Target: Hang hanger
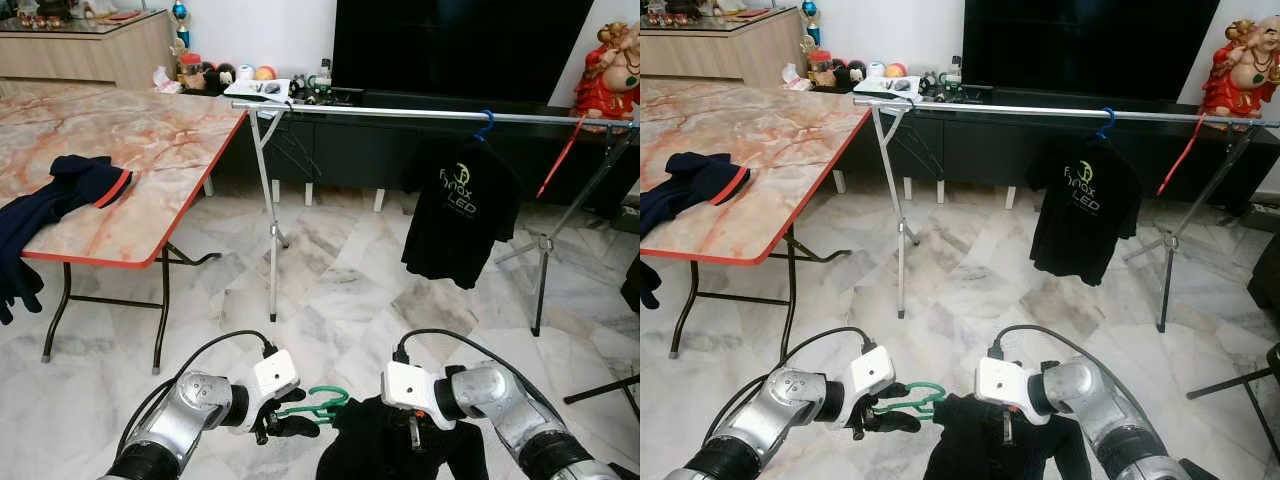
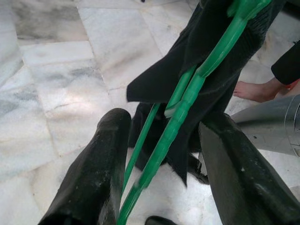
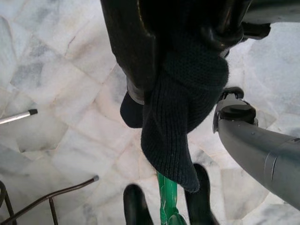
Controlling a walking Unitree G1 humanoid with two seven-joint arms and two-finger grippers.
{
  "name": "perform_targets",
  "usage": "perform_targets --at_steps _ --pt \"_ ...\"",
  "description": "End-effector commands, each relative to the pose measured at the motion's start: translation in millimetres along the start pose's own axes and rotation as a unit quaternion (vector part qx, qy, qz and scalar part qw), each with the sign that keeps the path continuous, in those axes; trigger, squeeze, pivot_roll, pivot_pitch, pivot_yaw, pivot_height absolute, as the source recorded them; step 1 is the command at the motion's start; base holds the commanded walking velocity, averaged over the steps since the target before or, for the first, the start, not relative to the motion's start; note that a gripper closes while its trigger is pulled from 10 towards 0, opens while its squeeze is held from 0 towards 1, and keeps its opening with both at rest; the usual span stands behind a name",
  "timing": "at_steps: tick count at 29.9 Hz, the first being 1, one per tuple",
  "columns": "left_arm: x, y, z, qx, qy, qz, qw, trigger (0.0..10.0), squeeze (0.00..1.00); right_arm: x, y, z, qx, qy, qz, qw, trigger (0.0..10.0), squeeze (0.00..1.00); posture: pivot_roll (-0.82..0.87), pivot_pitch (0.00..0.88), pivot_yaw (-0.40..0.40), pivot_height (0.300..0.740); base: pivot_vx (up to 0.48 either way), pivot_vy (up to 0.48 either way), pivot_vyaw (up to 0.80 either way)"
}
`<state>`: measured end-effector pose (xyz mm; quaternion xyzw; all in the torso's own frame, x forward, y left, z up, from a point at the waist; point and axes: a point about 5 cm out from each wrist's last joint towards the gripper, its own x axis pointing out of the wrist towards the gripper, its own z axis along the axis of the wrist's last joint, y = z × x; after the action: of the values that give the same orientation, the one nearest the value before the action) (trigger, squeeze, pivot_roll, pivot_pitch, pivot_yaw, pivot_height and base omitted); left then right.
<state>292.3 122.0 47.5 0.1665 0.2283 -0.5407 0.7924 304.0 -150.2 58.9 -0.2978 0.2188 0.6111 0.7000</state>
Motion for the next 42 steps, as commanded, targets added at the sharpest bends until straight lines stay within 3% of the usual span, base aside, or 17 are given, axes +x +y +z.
perform_targets --at_steps 1,8,9,10,11,12,13,42 --pt "2.9 -1.1 5.5 0.009 -0.006 -0.004 1.0 10.0 0.0 -4.3 -8.4 8.4 -0.004 -0.019 -0.013 1.0 10.0 0.0 0.12 0.001 -0.062 0.74 0.0 0.0 0.0" --pt "3.9 -1.7 6.0 0.006 -0.011 -0.004 1.0 10.0 0.0 -3.7 -8.6 9.0 -0.003 -0.022 -0.01 1.0 10.0 0.0 0.12 0.001 -0.064 0.74 0.0 0.0 0.0" --pt "3.9 -1.7 6.0 0.005 -0.012 -0.004 1.0 9.5 0.0 -3.7 -8.6 9.1 -0.003 -0.022 -0.01 1.0 10.0 0.0 0.12 0.001 -0.065 0.74 0.0 0.0 0.0" --pt "4.1 -1.6 6.0 0.003 -0.015 -0.002 1.0 4.7 0.0 -3.7 -8.6 9.2 -0.003 -0.023 -0.009 1.0 10.0 0.0 0.12 0.001 -0.065 0.74 0.0 0.0 0.0" --pt "4.1 -1.6 6.0 0.003 -0.016 -0.002 1.0 4.7 0.0 -3.7 -8.6 9.3 -0.003 -0.023 -0.008 1.0 10.0 0.0 0.12 0.001 -0.065 0.74 0.0 0.0 0.0" --pt "4.2 -1.5 6.1 0.002 -0.016 -0.001 1.0 1.1 0.0 -3.8 -8.6 9.3 -0.003 -0.024 -0.008 1.0 10.0 0.0 0.12 0.001 -0.066 0.74 0.0 0.0 0.0" --pt "4.3 -1.6 6.2 0.002 -0.017 -0.001 1.0 0.0 0.0 -3.9 -8.7 9.3 -0.002 -0.024 -0.008 1.0 10.0 0.0 0.12 0.001 -0.066 0.74 0.0 0.0 0.0" --pt "4.9 -0.8 8.6 -0.006 -0.035 0.007 0.999 0.0 0.0 -3.4 -8.4 8.5 0.004 -0.028 -0.009 1.0 10.0 0.0 0.12 0.006 -0.068 0.74 0.0 0.0 0.0"
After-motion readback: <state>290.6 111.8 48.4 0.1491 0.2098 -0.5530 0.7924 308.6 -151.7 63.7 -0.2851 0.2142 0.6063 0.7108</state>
